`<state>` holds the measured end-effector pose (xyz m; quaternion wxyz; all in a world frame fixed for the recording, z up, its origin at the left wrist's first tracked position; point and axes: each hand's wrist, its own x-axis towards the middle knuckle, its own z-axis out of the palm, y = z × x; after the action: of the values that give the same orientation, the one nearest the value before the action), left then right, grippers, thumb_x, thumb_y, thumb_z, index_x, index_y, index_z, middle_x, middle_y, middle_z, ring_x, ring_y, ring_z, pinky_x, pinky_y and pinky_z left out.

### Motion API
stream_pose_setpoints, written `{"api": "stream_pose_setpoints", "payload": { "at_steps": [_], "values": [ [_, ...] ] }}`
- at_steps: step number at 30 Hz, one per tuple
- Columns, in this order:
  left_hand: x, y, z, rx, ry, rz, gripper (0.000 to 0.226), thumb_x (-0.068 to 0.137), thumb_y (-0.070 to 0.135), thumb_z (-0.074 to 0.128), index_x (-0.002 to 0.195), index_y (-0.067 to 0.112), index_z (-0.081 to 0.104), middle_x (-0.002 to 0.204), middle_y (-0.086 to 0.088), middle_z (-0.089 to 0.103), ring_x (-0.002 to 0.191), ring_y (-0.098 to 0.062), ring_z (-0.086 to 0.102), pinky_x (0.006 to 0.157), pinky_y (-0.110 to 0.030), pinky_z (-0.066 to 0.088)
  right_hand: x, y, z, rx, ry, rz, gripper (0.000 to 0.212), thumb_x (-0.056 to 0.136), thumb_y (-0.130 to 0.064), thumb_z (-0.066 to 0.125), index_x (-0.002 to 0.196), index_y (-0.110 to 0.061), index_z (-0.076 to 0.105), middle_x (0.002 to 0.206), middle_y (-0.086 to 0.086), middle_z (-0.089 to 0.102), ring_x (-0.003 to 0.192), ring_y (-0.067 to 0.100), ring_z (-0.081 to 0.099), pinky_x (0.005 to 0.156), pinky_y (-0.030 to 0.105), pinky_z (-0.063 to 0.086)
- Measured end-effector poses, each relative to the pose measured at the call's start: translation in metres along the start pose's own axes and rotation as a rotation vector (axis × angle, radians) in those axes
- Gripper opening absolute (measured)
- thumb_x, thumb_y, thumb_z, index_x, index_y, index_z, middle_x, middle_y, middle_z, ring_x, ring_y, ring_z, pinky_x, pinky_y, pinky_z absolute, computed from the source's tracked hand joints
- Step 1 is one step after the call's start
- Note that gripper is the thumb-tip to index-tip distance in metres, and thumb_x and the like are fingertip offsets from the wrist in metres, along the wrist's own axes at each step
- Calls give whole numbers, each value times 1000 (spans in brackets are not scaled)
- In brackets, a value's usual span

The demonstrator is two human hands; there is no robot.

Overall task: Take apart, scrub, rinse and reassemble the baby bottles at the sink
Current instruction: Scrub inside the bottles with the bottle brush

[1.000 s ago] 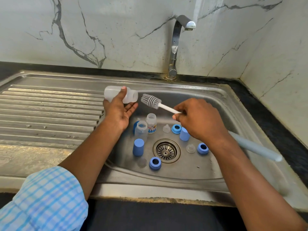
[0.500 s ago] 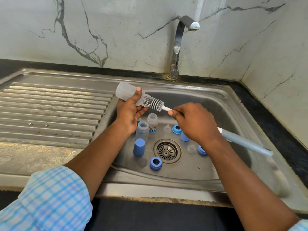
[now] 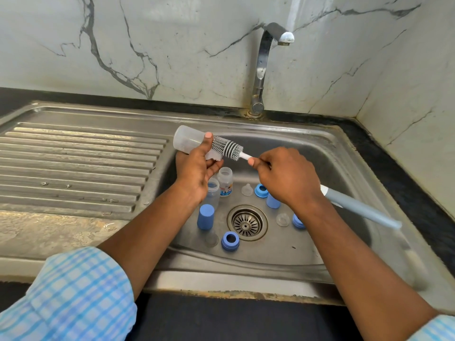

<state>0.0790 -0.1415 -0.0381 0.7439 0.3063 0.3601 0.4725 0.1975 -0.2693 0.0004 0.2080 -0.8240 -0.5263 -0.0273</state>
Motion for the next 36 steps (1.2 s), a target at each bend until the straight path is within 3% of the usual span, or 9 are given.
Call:
{"api": "stream_pose_setpoints", "payload": {
  "at_steps": [7, 10, 13, 18, 22, 26, 30, 36],
  "values": [
    [-9, -3, 7, 20, -121, -6, 42, 90, 22, 70, 127, 7, 57, 115, -15, 70, 90, -22, 73, 71, -32, 61, 5, 10, -3, 3, 46, 108, 43, 101, -47, 47, 69, -21, 57, 57, -3, 49, 51, 15, 44, 49, 28, 28],
    [-6, -1, 5, 13, -76, 2, 45, 89, 21, 71, 129, 7, 56, 117, -15, 69, 94, -23, 72, 71, -33, 61, 3, 9, -4, 32, 21, 78, 42, 100, -48, 49, 69, -21, 60, 55, -3, 50, 50, 14, 45, 49, 28, 29],
    [-1, 3, 1, -25, -20, -12, 47, 89, 21, 71, 131, 8, 55, 119, -15, 69, 97, -24, 71, 67, -30, 60, 1, -1, -2, 27, 1, 30, 45, 100, -49, 49, 61, -25, 51, 55, -4, 50, 50, 14, 46, 50, 28, 31],
    [-4, 2, 3, -40, -103, -21, 46, 91, 16, 67, 134, 8, 53, 121, -15, 67, 98, -25, 69, 68, -32, 61, 3, 4, -3, 63, 41, 105, 49, 100, -48, 50, 60, -18, 50, 54, -2, 48, 50, 14, 43, 48, 28, 27],
    [-8, 2, 5, -60, -204, -18, 34, 95, 14, 60, 127, 7, 53, 109, -12, 67, 97, -24, 68, 74, -34, 62, 4, 8, -2, 95, 53, 136, 49, 100, -47, 50, 61, -17, 51, 56, -1, 48, 50, 17, 42, 49, 28, 27],
    [-4, 6, 3, -64, -170, 11, 33, 95, 13, 60, 127, 7, 53, 107, -11, 68, 93, -21, 70, 70, -33, 61, 1, 3, -5, 100, 34, 76, 50, 100, -46, 50, 58, -20, 47, 54, -2, 47, 50, 19, 42, 48, 28, 27],
    [-3, 10, 3, -103, -147, 16, 10, 97, 12, 58, 107, 12, 60, 100, -9, 69, 92, -20, 69, 73, -32, 62, -3, -7, -3, 71, 17, 41, 50, 100, -49, 49, 57, -22, 46, 55, -3, 50, 49, 14, 44, 49, 28, 28],
    [-9, 6, 5, -99, -248, 13, 18, 97, 11, 57, 114, 8, 57, 98, -9, 73, 91, -22, 72, 81, -37, 61, 1, 0, -4, 100, 81, 153, 45, 101, -47, 48, 66, -19, 54, 59, -1, 49, 52, 18, 44, 48, 28, 26]
  ]
}}
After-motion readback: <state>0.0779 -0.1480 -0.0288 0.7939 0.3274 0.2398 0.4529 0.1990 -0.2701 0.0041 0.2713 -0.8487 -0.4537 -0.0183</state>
